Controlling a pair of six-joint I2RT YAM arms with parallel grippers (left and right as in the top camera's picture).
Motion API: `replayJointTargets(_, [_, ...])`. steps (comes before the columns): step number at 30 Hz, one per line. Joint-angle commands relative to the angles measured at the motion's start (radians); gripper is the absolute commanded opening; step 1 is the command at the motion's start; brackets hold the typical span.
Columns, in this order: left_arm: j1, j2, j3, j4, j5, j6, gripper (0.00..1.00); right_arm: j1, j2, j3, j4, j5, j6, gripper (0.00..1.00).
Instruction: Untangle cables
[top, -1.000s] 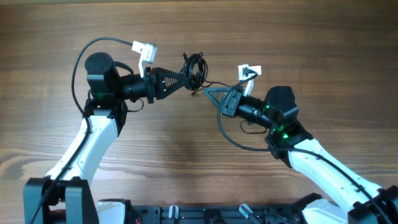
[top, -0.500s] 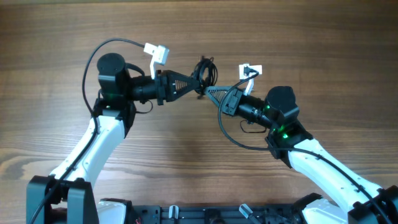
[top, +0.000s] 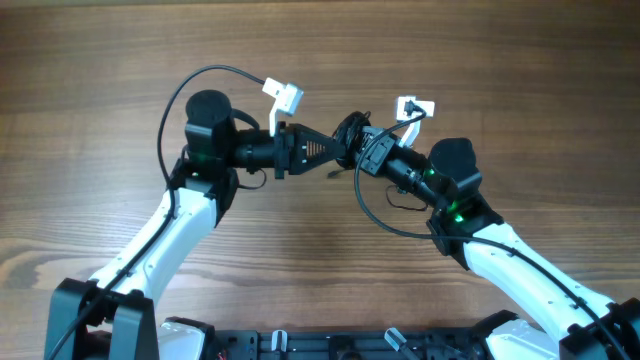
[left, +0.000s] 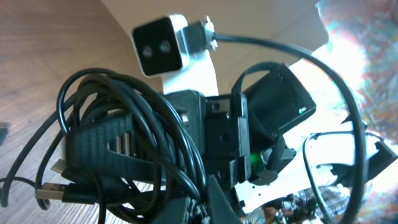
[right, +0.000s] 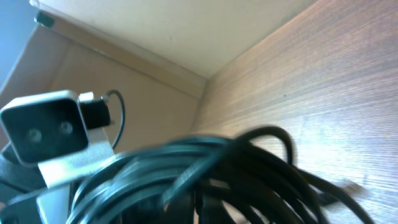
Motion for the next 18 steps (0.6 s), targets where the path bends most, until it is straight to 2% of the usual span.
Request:
replayJointTargets(1, [0.117,-0.006,0.008,0.038,-0.003,-0.132,0.04,-0.034,0.013,0.006,-0.009,-0.013,-0.067,0.12])
replayJointTargets(3, [0.193,-0.006,0.008,0.033,-0.065,-0.297,0.04,-0.083,0.013,0.006,-0.009,-0.067,-0.076,0.17])
replayJointTargets(5, [0.251,-0.006,0.008,-0.001,-0.151,-0.499,0.04,-0.127,0.013,0.006,-0.009,-0.117,-0.093,0.33])
replayJointTargets(7, [0.266,-0.006,0.008,-0.017,-0.216,-0.623,0.04,-0.132,0.013,0.006,-0.009,-0.163,-0.121,0.45])
replayJointTargets(8, [0.266,-0.006,0.008,-0.024,-0.250,-0.673,0.04,-0.125,0.013,0.006,-0.010,-0.181,-0.144,0.51])
replayJointTargets(10, [0.246,-0.006,0.008,-0.051,-0.330,-0.848,0.04,-0.077,0.013,0.006,-0.055,-0.204,-0.240,0.74])
replayJointTargets(12, [0.216,-0.006,0.008,-0.066,-0.370,-1.042,0.04,-0.018,0.014,0.006,-0.126,-0.151,-0.307,0.79])
replayJointTargets(13, [0.198,-0.006,0.008,-0.064,-0.386,-1.110,0.04,0.019,0.014,0.006,-0.169,-0.086,-0.338,0.85])
replayJointTargets(15, [0.163,-0.006,0.008,-0.064,-0.430,-1.142,0.04,0.093,0.023,0.006,-0.204,0.031,-0.350,0.92])
replayJointTargets(18, [0.122,-0.006,0.008,-0.064,-0.463,-1.181,0.04,0.161,0.039,0.006,-0.201,0.155,-0.348,0.92])
